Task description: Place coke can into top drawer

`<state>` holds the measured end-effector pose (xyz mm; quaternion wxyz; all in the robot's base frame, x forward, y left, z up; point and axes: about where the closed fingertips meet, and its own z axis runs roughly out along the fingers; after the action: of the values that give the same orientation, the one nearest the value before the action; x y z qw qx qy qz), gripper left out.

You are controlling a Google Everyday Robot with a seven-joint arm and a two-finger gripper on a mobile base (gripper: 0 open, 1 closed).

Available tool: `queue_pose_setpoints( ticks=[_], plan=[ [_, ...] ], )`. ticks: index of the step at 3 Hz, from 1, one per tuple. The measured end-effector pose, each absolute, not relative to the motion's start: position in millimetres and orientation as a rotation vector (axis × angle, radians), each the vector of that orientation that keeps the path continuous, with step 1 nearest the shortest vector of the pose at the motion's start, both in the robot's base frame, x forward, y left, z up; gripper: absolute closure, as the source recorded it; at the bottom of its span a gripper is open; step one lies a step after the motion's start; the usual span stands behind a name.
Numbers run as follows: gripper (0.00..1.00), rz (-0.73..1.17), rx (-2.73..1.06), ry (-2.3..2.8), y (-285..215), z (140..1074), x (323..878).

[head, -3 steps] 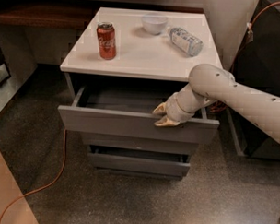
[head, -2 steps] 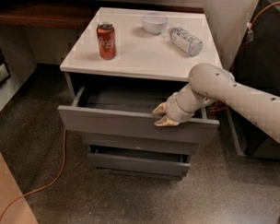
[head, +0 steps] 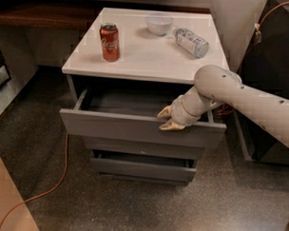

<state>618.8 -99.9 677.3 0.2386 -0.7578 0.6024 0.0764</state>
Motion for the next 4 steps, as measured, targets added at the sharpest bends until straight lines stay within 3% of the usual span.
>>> queue_pose_setpoints(
  ticks=[4],
  plan=[
    [0.10,0.216,-2.096,1.627,-93.5,680.1,610.8]
  ],
)
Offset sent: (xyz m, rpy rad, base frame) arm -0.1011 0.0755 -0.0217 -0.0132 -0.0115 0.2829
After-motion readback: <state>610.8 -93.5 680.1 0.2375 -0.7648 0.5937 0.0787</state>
